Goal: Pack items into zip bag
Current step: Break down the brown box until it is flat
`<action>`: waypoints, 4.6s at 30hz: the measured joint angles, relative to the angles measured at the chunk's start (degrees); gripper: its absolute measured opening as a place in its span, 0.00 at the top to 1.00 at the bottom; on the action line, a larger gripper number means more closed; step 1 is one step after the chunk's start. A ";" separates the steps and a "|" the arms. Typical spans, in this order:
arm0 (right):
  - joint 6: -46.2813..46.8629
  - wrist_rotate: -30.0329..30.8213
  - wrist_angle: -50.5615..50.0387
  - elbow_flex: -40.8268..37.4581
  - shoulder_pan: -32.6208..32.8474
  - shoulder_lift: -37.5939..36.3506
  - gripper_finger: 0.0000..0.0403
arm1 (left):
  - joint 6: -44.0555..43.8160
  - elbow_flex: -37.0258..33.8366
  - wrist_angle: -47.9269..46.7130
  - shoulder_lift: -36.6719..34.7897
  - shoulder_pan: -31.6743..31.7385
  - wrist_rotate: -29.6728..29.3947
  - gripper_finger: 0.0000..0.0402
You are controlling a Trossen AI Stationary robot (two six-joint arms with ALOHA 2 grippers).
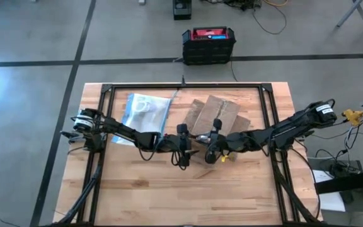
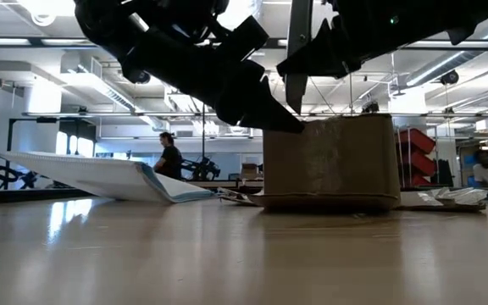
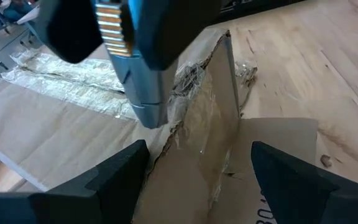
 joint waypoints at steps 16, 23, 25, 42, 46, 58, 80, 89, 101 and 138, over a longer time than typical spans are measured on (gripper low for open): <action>0.13 0.00 -4.12 -0.13 0.99 -0.05 0.86 | -0.37 -0.05 -0.17 0.04 0.02 -0.04 0.32; -2.49 0.00 -3.05 0.42 0.89 -1.46 0.86 | -0.39 -0.07 -0.26 0.07 0.02 -0.02 0.32; -1.98 0.00 -4.21 0.41 0.87 -1.46 0.86 | -0.39 -0.07 -0.26 0.07 0.02 -0.03 0.32; -0.93 -3.08 -2.95 0.35 -1.09 0.57 0.86 | -1.51 -0.09 -0.24 0.07 0.02 -0.09 0.32; -1.26 -3.03 -3.03 0.35 -1.05 0.55 0.86 | -1.64 -0.09 -0.24 0.07 0.00 -0.09 0.32; -1.47 -3.01 -4.22 0.67 -1.01 0.04 0.86 | -1.64 -0.09 -0.24 0.07 0.02 -0.07 0.32; -0.32 -4.50 -24.31 0.59 -0.48 -12.11 0.86 | -0.79 -0.49 -1.66 0.04 0.00 -0.35 0.32; -1.72 -7.88 -16.40 0.63 -0.90 -10.76 0.86 | -0.66 -0.54 -0.94 0.04 0.00 -0.46 0.32; -3.73 -10.54 -9.65 0.63 -3.75 -5.40 0.86 | -0.81 -0.55 -0.98 0.04 0.00 -0.51 0.32; 7.10 -2.37 -30.01 0.67 4.21 -13.89 0.86 | -1.20 -1.10 -1.42 0.04 -0.02 -1.46 0.32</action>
